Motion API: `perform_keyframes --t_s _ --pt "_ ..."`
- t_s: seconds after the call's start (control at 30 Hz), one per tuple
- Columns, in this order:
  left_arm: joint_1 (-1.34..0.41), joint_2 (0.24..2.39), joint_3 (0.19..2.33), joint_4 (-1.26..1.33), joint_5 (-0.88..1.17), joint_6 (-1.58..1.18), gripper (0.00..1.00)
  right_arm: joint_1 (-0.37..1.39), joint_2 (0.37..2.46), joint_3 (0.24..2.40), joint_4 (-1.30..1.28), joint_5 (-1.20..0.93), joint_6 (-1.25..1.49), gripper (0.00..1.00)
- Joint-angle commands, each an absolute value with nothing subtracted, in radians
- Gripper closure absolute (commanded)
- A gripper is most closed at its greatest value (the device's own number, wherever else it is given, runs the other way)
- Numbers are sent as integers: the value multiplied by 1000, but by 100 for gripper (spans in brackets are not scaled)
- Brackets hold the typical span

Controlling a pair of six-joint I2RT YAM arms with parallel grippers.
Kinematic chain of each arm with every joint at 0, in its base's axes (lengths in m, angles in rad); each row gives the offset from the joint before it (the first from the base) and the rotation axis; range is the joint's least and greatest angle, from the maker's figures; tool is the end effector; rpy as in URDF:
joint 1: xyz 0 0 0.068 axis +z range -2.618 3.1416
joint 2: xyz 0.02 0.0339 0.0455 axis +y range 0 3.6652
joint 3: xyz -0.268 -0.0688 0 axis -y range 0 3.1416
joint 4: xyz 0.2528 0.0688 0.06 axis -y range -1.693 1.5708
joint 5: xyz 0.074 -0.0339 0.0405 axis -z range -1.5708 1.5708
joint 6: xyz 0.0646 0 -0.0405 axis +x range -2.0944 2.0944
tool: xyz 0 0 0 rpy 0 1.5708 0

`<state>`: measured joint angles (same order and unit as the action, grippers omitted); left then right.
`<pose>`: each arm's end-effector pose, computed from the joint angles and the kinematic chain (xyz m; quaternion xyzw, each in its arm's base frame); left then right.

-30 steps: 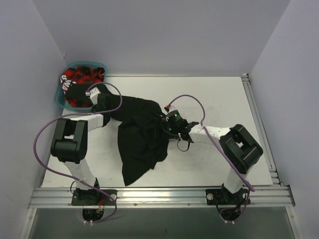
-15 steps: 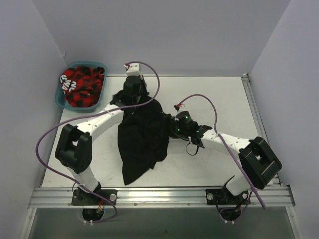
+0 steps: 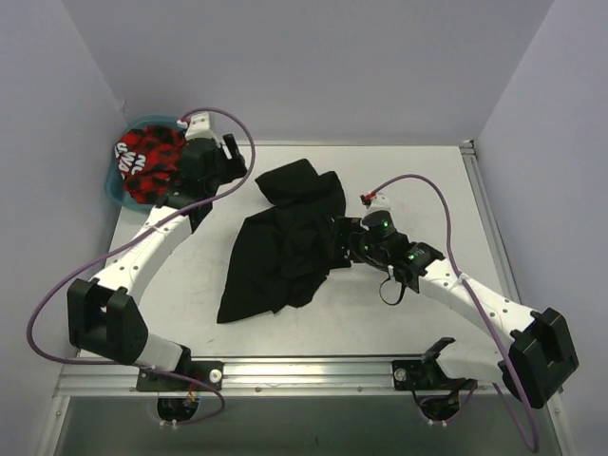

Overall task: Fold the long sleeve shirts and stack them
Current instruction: Move the shirt to the center of the board

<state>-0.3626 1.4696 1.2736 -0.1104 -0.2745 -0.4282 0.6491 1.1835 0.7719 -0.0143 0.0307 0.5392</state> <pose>0.3638 -0.1193 0.3487 -0.1070 0.7961 -0.1236 0.5827 0.2407 0.1802 0.2583 -0.0379 0.8397 0.2925 0.4560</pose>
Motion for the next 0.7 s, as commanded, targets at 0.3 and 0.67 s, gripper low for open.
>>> perform_keyframes --t_s 0.3,0.67 --pt "-530 889 706 -333 -38 -587 9 624 1368 877 36 -18 577 10" --pt "-586 1012 506 -189 -147 -696 12 627 1516 946 129 -63 568 59"
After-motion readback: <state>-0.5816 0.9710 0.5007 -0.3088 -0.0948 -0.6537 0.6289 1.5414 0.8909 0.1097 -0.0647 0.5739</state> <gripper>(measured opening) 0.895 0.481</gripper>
